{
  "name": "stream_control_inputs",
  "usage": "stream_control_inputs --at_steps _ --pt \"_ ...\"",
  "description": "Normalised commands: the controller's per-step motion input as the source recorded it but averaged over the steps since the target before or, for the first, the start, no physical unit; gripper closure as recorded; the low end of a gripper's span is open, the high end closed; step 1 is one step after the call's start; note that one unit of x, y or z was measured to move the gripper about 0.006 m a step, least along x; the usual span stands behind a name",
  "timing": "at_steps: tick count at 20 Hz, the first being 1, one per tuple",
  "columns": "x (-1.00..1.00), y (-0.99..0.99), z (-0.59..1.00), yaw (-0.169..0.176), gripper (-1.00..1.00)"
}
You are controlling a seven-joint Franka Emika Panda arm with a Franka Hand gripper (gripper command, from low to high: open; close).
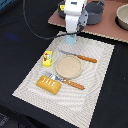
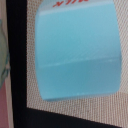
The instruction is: Interact with the objects in diverse but meaningful ways.
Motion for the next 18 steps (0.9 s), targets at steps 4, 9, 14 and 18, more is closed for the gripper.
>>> stream_control_inputs --at_steps 4,9,14,18 --pt "0.00 -0.01 -0.10 0.033 -1.00" --pt "0.06 -0.03 0.00 0.014 1.00" --pt "0.24 0.00 0.16 0.000 1.00" --pt "0.27 -0.02 0.17 0.000 1.00"
